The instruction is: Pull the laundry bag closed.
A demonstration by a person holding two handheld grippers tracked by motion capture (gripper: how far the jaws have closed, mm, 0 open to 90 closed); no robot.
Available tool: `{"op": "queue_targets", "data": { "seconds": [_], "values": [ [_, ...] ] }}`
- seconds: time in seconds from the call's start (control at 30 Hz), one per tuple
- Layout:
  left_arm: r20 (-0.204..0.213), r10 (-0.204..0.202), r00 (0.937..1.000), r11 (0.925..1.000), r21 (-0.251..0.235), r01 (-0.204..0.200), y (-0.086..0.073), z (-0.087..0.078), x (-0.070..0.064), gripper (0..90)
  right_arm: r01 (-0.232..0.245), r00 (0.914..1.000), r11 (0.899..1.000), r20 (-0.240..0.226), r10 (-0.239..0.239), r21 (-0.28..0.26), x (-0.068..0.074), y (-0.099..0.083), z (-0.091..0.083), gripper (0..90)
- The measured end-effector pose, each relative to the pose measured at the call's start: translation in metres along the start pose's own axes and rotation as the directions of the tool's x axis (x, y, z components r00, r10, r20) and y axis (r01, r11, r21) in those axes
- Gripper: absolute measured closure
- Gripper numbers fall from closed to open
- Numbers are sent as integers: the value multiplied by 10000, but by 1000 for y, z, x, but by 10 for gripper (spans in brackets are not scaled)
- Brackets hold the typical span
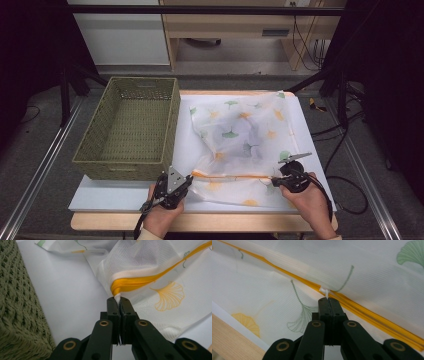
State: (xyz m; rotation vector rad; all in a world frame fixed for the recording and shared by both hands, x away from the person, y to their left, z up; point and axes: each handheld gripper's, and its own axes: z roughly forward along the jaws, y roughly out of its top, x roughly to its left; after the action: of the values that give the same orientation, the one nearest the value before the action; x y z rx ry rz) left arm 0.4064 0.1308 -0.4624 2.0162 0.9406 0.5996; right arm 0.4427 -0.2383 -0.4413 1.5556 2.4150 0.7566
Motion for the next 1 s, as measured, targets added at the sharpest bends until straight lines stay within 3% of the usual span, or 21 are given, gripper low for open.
{"op": "queue_targets", "data": {
  "seconds": [0.07, 0.4, 1.0],
  "values": [
    [-7, 1, 10000, 10000, 11, -1, 0, 0, 0, 882, 83, 9999, 10000, 88, -82, -43, -4, -2, -1, 900],
    [-9, -50, 10000, 10000, -31, 50, 0, 1, 0, 881, -382, 9991, 9993, 196, 382, -26, -20, -9, -8, 900],
    [6, -92, 10000, 9998, -185, 92, 0, 0, 0, 881, -355, 9992, 9992, 201, 359, -202, -21, -10, -9, 900]
  ]
}}
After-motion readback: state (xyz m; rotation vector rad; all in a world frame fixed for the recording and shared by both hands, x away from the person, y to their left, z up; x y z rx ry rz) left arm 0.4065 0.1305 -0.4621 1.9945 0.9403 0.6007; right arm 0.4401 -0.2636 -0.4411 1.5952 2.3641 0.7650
